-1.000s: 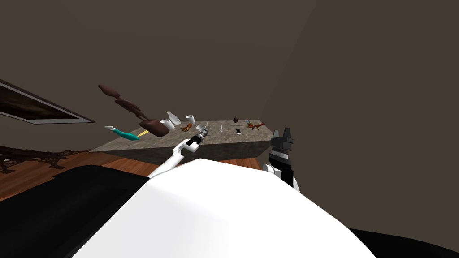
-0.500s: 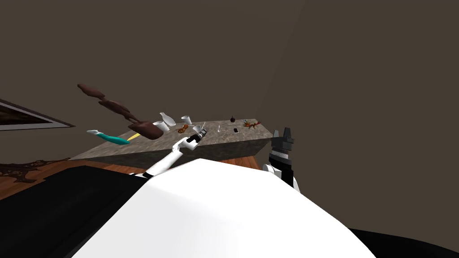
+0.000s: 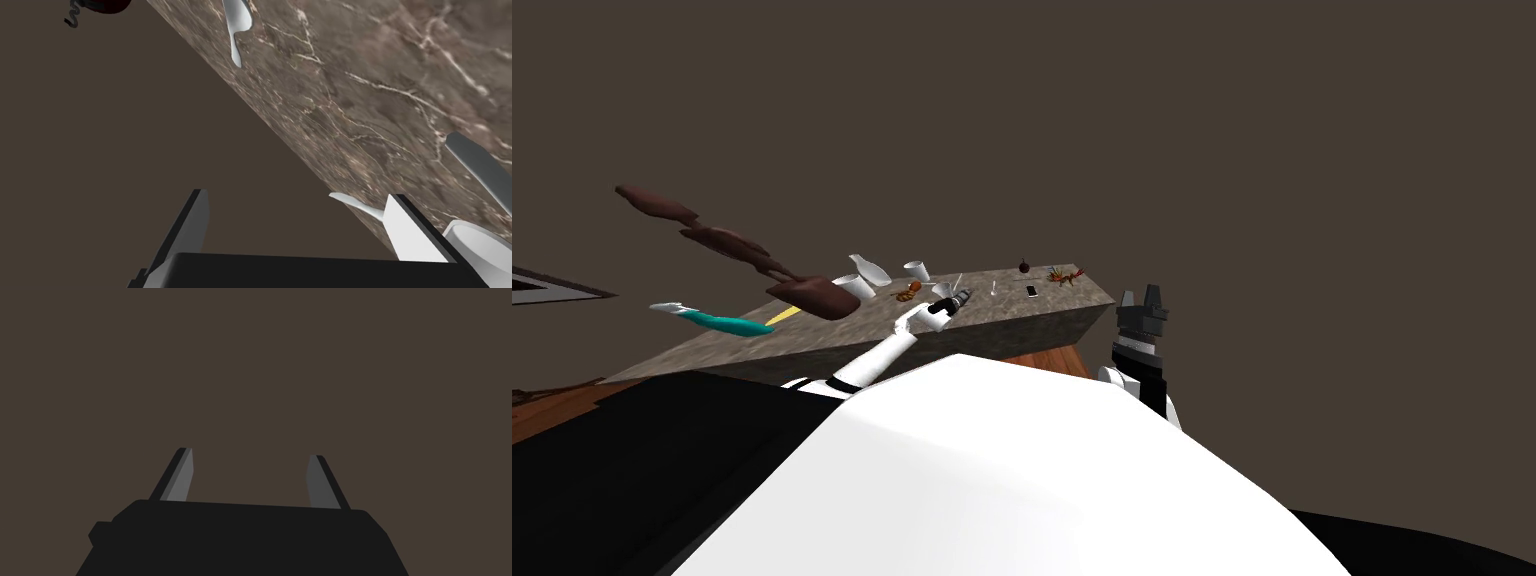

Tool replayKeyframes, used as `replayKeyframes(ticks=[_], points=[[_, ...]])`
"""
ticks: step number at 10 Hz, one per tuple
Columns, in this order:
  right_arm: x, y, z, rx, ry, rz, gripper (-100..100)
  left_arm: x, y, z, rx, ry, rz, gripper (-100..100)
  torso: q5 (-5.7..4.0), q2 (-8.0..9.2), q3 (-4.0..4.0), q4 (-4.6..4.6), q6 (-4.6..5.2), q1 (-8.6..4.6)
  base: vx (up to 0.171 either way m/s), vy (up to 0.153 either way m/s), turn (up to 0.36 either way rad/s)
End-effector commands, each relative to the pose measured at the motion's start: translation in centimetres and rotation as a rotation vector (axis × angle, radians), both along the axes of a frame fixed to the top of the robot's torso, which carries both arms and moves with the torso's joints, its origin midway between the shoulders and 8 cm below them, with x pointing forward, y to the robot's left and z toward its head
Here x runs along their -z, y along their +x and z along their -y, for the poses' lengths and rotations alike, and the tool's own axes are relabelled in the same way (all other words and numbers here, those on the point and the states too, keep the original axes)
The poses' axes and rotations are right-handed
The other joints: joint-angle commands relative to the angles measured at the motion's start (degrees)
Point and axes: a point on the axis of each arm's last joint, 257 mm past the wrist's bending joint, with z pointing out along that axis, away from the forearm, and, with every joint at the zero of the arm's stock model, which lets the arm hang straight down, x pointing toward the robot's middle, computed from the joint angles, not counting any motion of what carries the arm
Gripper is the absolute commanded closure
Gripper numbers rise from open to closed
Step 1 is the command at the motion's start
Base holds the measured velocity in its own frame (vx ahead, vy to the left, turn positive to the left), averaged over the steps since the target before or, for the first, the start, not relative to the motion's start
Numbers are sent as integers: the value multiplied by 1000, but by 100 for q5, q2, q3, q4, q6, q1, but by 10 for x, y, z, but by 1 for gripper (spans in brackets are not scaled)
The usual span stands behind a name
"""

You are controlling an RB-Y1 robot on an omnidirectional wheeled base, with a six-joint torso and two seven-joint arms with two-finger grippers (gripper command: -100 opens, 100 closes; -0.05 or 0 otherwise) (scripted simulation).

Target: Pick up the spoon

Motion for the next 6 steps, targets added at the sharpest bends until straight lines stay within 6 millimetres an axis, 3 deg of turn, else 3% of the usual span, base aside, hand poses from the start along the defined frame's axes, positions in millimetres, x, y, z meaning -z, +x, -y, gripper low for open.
replayKeyframes(ticks=[1, 3, 4, 6], points=[[0, 0, 0, 0, 0, 0, 0, 10, -3, -18, -26, 37, -55, -100, 0, 0, 0, 0, 0, 0, 15, -32, -161], [0, 0, 0, 0, 0, 0, 0, 22, -8, -47, -64, 91, -132, -100, -2, -6, -4, -1, 4, -8, 24, -59, -236], [0, 0, 0, 0, 0, 0, 0, 23, -9, -48, -67, 92, -138, -100, -3, -7, -4, -2, 4, -13, 22, -47, -52], [0, 0, 0, 0, 0, 0, 0, 32, -17, -75, -107, 138, -210, -100, -3, -4, -2, -1, 1, -11, 26, -61, -161]])
